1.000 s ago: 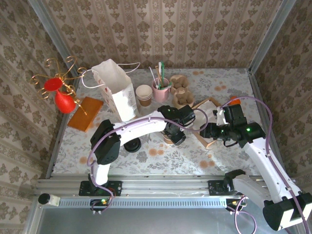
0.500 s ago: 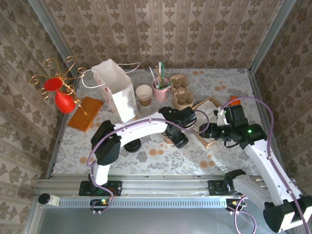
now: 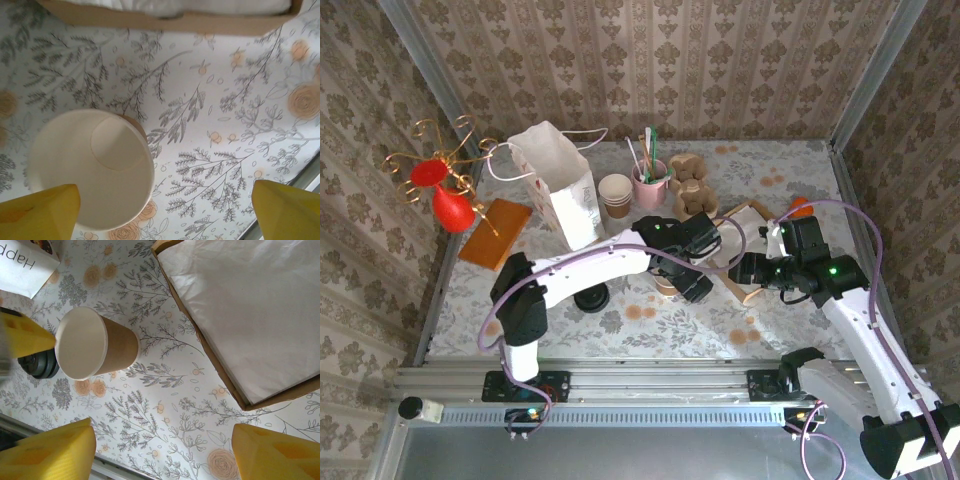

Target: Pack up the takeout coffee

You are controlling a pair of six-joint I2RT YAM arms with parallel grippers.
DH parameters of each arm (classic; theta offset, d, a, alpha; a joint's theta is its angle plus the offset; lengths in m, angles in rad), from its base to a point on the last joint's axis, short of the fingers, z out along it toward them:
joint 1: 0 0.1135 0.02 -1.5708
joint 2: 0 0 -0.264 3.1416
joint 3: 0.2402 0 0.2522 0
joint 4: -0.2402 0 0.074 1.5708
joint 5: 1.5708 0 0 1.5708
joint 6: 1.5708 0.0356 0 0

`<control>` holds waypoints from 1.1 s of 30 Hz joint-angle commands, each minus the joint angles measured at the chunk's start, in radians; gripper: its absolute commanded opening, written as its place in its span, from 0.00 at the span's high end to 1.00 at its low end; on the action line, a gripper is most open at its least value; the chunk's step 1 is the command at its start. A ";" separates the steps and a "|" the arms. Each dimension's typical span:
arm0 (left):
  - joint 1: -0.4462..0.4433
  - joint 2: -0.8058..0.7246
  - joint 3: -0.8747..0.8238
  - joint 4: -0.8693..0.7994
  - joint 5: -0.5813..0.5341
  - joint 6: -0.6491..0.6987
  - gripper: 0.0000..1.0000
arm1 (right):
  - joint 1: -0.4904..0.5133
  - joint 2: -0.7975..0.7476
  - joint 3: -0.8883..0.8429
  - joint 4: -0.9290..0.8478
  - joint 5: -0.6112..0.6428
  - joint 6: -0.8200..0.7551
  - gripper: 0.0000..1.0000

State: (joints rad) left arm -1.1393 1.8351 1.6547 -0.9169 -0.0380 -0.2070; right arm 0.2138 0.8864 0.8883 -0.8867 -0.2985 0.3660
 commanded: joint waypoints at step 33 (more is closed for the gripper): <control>0.271 -0.177 -0.356 0.274 0.118 -0.253 0.46 | 0.009 0.105 0.011 0.035 -0.050 0.010 0.33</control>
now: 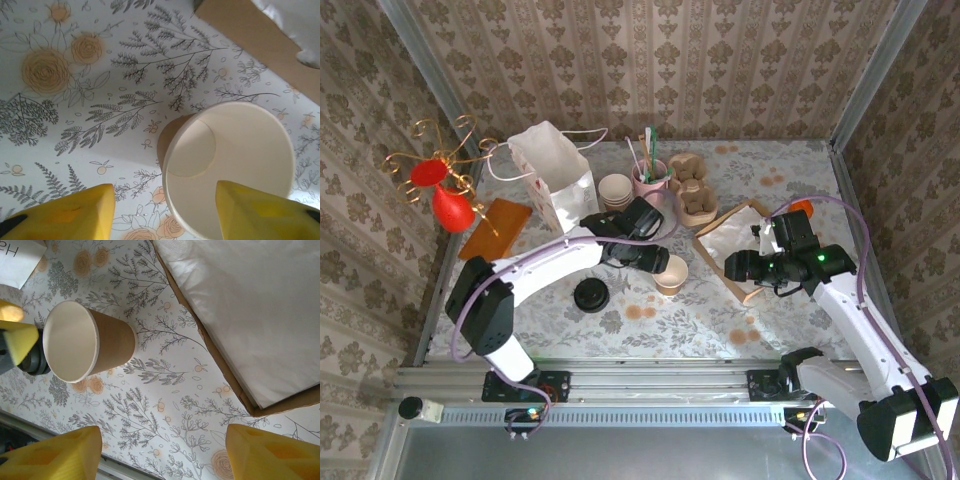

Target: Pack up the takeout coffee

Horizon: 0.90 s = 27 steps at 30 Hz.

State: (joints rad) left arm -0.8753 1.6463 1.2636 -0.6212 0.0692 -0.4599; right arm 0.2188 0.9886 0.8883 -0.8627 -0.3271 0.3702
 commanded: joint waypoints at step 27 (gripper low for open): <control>-0.049 0.152 0.159 -0.160 -0.064 0.041 0.79 | 0.007 0.002 -0.001 0.024 -0.029 -0.005 0.34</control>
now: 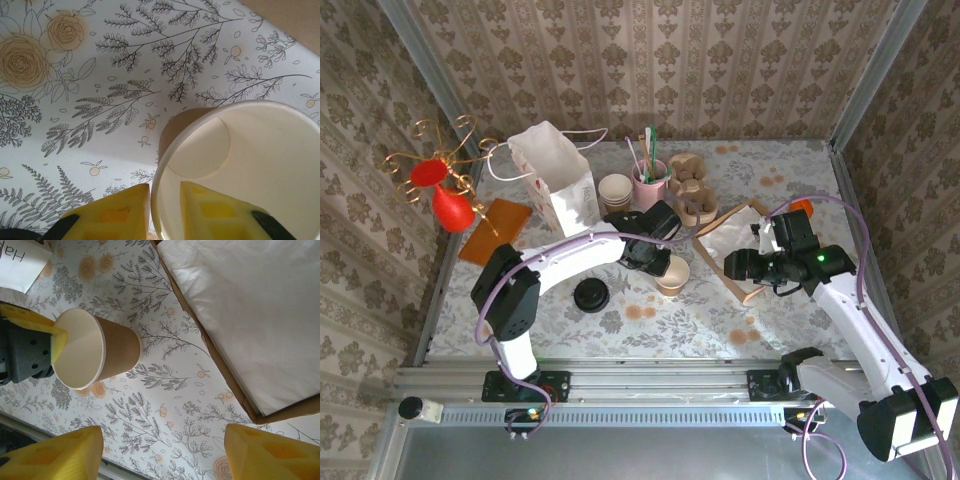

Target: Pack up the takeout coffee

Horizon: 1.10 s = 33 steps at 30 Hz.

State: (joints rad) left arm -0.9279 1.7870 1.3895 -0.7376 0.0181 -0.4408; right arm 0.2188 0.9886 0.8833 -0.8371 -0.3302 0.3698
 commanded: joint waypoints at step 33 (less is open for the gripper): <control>0.023 0.075 0.057 -0.064 0.015 0.035 0.87 | 0.006 0.073 0.055 0.024 -0.034 -0.014 0.35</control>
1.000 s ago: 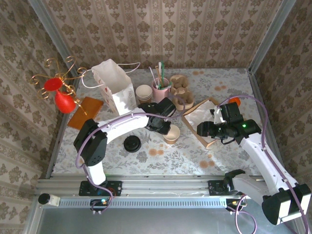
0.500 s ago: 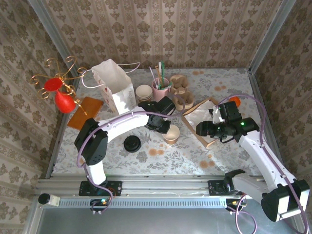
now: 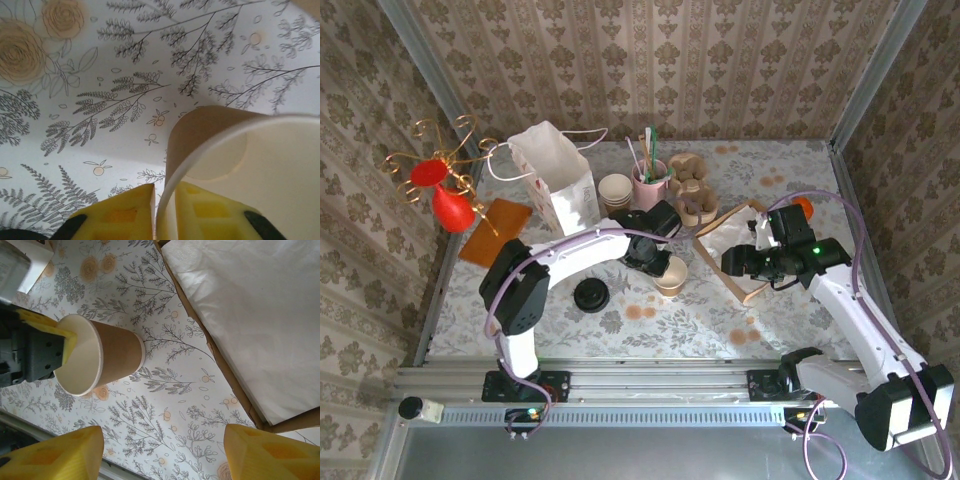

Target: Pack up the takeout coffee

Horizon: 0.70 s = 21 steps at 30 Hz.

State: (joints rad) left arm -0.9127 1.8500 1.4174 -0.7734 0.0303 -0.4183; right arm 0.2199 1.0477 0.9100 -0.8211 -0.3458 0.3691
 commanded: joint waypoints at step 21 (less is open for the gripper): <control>-0.036 -0.063 -0.038 -0.070 0.015 0.027 0.89 | 0.020 0.064 0.030 0.038 -0.019 0.003 0.35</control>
State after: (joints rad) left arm -0.9504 1.8221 1.3891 -0.8143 0.0410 -0.4137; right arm 0.2314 1.0958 0.9127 -0.7902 -0.3489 0.3698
